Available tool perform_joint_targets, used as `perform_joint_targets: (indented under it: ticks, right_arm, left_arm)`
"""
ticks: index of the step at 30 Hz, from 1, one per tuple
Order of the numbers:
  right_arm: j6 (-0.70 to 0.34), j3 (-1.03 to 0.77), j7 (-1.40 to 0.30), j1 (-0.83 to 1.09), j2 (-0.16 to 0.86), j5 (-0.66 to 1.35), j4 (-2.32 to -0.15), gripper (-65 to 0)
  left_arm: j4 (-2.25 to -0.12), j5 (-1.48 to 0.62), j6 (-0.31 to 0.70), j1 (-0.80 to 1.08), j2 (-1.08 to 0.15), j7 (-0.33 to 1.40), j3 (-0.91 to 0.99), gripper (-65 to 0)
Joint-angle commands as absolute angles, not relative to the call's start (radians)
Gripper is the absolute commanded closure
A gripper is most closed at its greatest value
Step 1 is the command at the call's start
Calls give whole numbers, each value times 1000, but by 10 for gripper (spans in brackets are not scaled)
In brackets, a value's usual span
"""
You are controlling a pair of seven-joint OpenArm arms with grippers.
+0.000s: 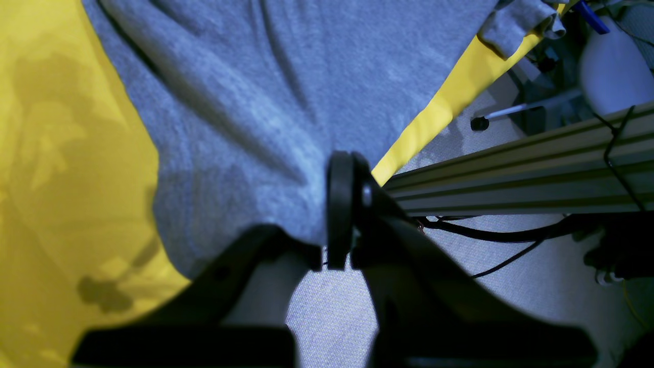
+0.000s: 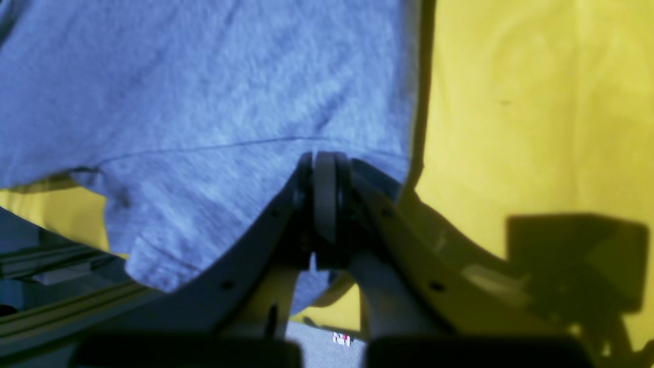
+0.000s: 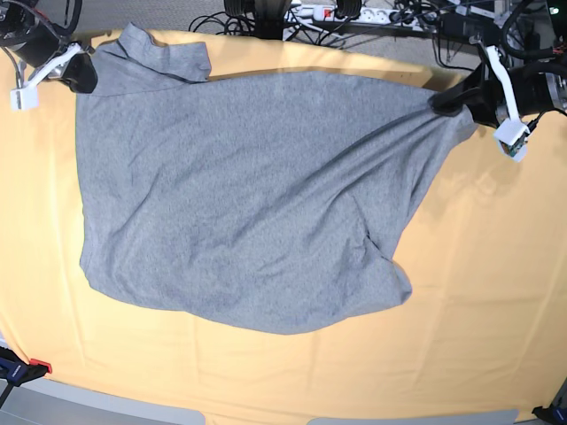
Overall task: Layout the t-shirt on the table in an organized manner, then fold the t-shirt properly
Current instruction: 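Pull the shoulder corners apart with both grippers to stretch the shirt, then drag the shirt's shoulder edge away from the robot with both grippers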
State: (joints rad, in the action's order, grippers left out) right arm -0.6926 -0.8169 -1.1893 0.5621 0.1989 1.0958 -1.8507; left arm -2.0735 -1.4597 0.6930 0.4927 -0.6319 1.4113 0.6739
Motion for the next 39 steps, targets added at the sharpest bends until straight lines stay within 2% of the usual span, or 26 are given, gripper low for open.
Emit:
perform_joint_targets:
  ticks: [1,9,10,13,14,15,25,27,28,32,36,39]
  right_arm:
    - [-698,-824,-1172,565,214,1118,-1868,0]
    - [-698,-826,-1213,570,223,1117,-1956,0]
    - [-698,-826,-1212,570,222,1117,-1955,-69]
    - [-698,-826,-1172,570,222,1074,-1946,-362]
    - [-698,-826,-1142,570,222,1050,-1933,-411]
    - [-691,-826,-1118,570,222,1036,-1915,-418]
    - [-698,-824,-1103,545,222,1111,-1750,-404]
    - [-698,-825,-1104,545,222,1110,-1748,-343]
    - [-698,-825,-1104,545,223,1110,-1748,-289]
    - [-698,-825,-1140,533,223,1113,-1748,-8]
    - [-698,-825,-1198,532,225,1207,-1756,0]
    - [-698,-825,-1204,532,234,1195,-1779,0]
  left_arm:
    - [-2084,-1484,698,490,-648,1396,681,0]
    - [-2084,-1484,698,490,-648,1396,682,0]
    - [-2084,-1484,698,490,-648,1396,682,0]
    - [-2084,-1484,698,490,-648,1396,682,0]
    - [-2084,-1484,698,490,-648,1396,682,0]
    - [-2084,-1484,698,490,-648,1396,682,0]
    - [-2084,-1484,698,490,-648,1396,682,0]
    - [-2084,-1484,698,490,-648,1396,682,0]
    - [-2084,-1484,698,490,-648,1396,682,0]
    - [-2084,-1484,698,490,-648,1396,682,0]
    - [-2084,-1484,698,490,-648,1396,682,0]
    - [-2084,-1484,698,490,-648,1396,682,0]
